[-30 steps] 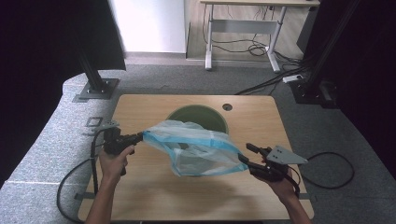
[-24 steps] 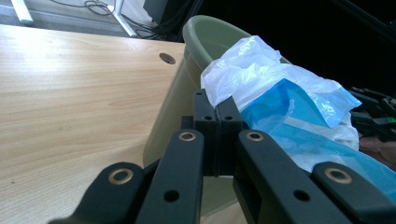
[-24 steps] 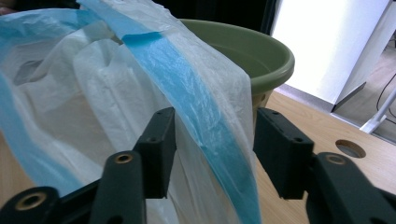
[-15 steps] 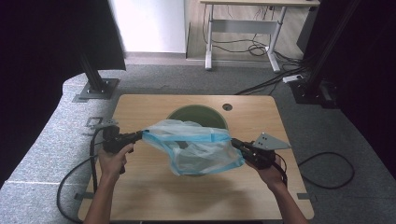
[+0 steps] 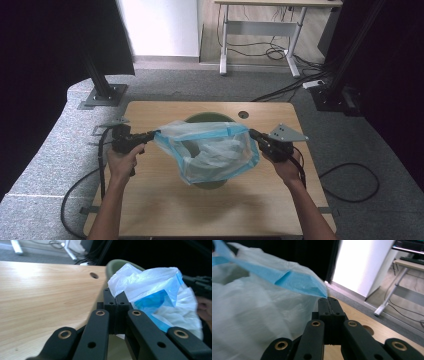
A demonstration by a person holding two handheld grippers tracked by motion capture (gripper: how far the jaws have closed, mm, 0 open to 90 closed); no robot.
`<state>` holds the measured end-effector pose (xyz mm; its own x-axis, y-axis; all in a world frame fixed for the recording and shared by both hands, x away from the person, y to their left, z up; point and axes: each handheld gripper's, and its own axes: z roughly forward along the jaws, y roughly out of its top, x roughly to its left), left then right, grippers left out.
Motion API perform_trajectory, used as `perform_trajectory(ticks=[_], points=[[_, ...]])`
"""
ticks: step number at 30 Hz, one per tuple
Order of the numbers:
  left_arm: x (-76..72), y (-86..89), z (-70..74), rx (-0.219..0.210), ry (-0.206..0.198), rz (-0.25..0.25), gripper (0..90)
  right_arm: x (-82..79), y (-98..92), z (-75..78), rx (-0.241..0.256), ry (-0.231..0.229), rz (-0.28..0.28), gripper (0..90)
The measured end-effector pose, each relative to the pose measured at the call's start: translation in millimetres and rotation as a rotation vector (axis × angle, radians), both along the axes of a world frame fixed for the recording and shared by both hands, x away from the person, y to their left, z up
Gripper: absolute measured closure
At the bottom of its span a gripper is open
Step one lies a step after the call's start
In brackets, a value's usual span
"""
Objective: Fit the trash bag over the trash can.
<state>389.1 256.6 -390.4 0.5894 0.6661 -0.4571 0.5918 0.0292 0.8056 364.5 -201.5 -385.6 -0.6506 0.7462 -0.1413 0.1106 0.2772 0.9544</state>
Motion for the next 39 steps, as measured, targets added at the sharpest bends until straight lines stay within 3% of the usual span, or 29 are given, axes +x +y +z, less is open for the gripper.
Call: perform_trajectory(ticks=[5, 9, 12, 21, 25, 34, 39], points=[[15.2, -6.1, 0.1, 0.02, 0.019, 0.013, 89.7, 28.8, 6.7, -4.7, 0.001, 0.016, -0.075, 88.8], [23.2, -7.7, -1.7, 0.013, 0.03, 0.025, 89.7, 45.4, 11.4, -8.7, 0.011, 0.018, -0.11, 88.7], [27.8, -10.6, -5.7, 0.029, 0.037, 0.039, 89.7, 56.6, 12.8, -15.6, 0.031, 0.046, -0.124, 88.7], [36.8, -27.6, -18.2, 0.091, 0.048, 0.068, 89.7, 71.0, 23.6, -32.2, 0.044, 0.121, -0.105, 88.7], [42.2, -33.8, -25.2, 0.115, 0.07, 0.076, 89.7, 78.0, 25.5, -42.1, 0.065, 0.183, -0.112, 88.7], [54.9, -45.8, -36.8, 0.123, 0.115, 0.06, 89.7, 86.2, 33.2, -59.8, 0.052, 0.262, -0.068, 88.8], [60.9, -50.9, -42.2, 0.109, 0.163, 0.05, 89.7, 87.2, 39.8, -65.3, 0.049, 0.28, -0.052, 88.8]])
